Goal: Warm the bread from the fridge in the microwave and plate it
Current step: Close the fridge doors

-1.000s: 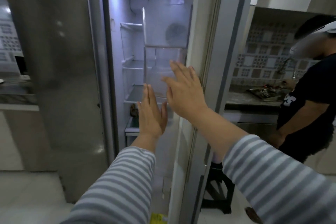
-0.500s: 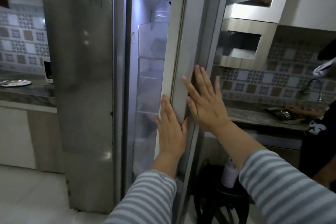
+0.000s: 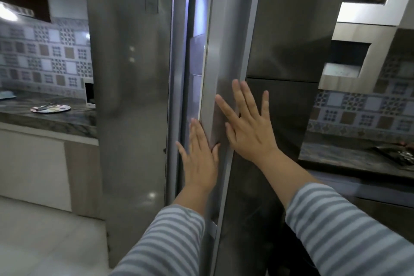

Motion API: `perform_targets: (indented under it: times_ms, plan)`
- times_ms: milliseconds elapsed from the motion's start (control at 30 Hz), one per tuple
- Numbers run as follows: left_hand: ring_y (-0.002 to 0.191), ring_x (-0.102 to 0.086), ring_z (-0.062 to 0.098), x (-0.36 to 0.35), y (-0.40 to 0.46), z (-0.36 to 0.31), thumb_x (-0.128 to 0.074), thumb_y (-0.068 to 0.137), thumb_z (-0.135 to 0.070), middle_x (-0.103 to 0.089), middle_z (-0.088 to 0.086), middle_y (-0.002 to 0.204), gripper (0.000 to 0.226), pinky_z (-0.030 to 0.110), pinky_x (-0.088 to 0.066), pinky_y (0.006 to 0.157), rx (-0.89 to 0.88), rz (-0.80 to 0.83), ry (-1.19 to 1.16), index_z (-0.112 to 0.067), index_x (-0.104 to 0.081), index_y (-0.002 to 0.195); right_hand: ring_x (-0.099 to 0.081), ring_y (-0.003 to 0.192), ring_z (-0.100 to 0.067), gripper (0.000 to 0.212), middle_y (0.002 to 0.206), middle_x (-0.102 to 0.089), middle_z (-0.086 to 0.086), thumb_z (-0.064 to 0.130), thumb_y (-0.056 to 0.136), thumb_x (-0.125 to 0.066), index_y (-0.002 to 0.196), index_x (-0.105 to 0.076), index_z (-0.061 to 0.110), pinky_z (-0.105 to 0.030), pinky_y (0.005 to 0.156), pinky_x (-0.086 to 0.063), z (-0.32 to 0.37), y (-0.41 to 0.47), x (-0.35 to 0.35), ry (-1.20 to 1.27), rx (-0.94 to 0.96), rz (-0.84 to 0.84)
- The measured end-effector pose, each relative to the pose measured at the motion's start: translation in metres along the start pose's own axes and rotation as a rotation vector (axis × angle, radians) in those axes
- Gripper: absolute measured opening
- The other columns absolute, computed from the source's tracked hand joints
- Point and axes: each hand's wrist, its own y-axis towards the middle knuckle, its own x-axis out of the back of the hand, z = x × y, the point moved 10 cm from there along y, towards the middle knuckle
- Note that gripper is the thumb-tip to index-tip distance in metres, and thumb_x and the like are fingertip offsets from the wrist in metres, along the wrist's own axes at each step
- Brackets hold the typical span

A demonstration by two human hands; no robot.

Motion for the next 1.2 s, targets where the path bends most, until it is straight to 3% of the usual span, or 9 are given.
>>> perform_targets:
  times_ms: [233,400,467,533,600,667,800,933,1200]
  plan:
    - [0.147,-0.009,0.026,-0.024,0.02,0.04,-0.032,0.094,-0.037,-0.007,0.014,0.159,0.07,0.057,-0.012,0.116,-0.063,-0.145,0.044,-0.005,-0.006,0.151,0.009,0.147,-0.034,0.09,0.159,0.012,-0.012,0.057,0.081,-0.05,0.152,0.002,0.034,-0.064,0.114,-0.004,0.008,0.054,-0.063,0.055,-0.109,0.032]
    - [0.147,-0.006,0.028,-0.066,0.031,0.07,-0.029,0.094,-0.045,-0.009,0.014,0.159,0.073,0.051,-0.009,0.115,-0.078,-0.007,0.007,-0.004,-0.007,0.151,0.008,0.147,-0.036,0.086,0.159,0.009,-0.014,0.059,0.082,-0.047,0.152,-0.002,0.037,-0.065,0.113,-0.002,0.025,0.086,-0.106,0.046,-0.103,0.038]
    - [0.144,-0.016,0.025,-0.079,0.04,0.081,-0.03,0.093,-0.048,-0.022,0.013,0.157,0.074,0.048,-0.021,0.116,-0.034,0.062,-0.059,-0.006,-0.01,0.151,0.006,0.147,-0.037,0.083,0.16,0.005,-0.016,0.06,0.083,-0.046,0.152,-0.006,0.037,-0.064,0.113,-0.002,0.03,0.097,-0.121,0.046,-0.095,0.04]
    - [0.141,-0.026,0.023,-0.092,0.049,0.092,-0.031,0.092,-0.052,-0.025,0.008,0.156,0.077,0.04,-0.025,0.115,0.013,0.1,-0.179,-0.012,-0.001,0.152,0.004,0.147,-0.036,0.08,0.16,0.001,-0.016,0.061,0.083,-0.045,0.152,-0.01,0.038,-0.064,0.114,-0.002,0.033,0.107,-0.136,0.041,-0.079,0.032]
    - [0.144,-0.019,0.02,-0.106,0.063,0.1,-0.031,0.09,-0.058,-0.011,0.003,0.16,0.083,0.037,-0.024,0.116,0.066,0.146,-0.359,-0.025,0.017,0.148,0.003,0.148,-0.035,0.078,0.16,-0.001,-0.015,0.063,0.083,-0.044,0.151,-0.013,0.04,-0.063,0.114,-0.002,0.035,0.117,-0.152,0.031,-0.06,0.022]
    - [0.144,-0.019,0.018,-0.114,0.078,0.109,-0.034,0.086,-0.065,-0.009,0.001,0.159,0.089,0.038,-0.029,0.113,0.083,0.114,-0.447,-0.029,0.018,0.148,0.001,0.148,-0.034,0.077,0.161,-0.002,-0.014,0.065,0.083,-0.043,0.151,-0.015,0.041,-0.063,0.114,-0.004,0.036,0.128,-0.169,0.026,-0.039,0.013]
    - [0.143,-0.02,0.014,-0.129,0.108,0.13,-0.045,0.085,-0.066,-0.008,-0.004,0.159,0.095,0.03,-0.026,0.109,0.132,0.059,-0.454,-0.027,0.011,0.151,0.0,0.148,-0.032,0.077,0.161,-0.002,-0.011,0.07,0.083,-0.038,0.15,-0.01,0.043,-0.062,0.114,-0.002,0.034,0.147,-0.203,0.002,0.032,0.003]
    - [0.145,-0.015,0.014,-0.151,0.138,0.147,-0.055,0.084,-0.061,-0.002,-0.006,0.16,0.1,0.039,-0.029,0.114,0.182,0.085,-0.413,-0.026,0.011,0.151,-0.005,0.148,-0.031,0.076,0.161,-0.007,-0.011,0.07,0.085,-0.039,0.151,-0.013,0.041,-0.059,0.115,-0.004,0.026,0.162,-0.234,-0.017,0.128,-0.057]
    - [0.142,-0.02,0.022,-0.196,0.182,0.168,-0.065,0.073,-0.064,-0.014,0.006,0.156,0.121,0.037,-0.028,0.111,0.281,0.096,-0.353,-0.023,0.021,0.148,0.0,0.148,-0.032,0.075,0.162,-0.003,-0.009,0.069,0.087,-0.034,0.152,-0.011,0.039,-0.06,0.115,0.002,0.016,0.18,-0.288,-0.067,0.181,-0.099]
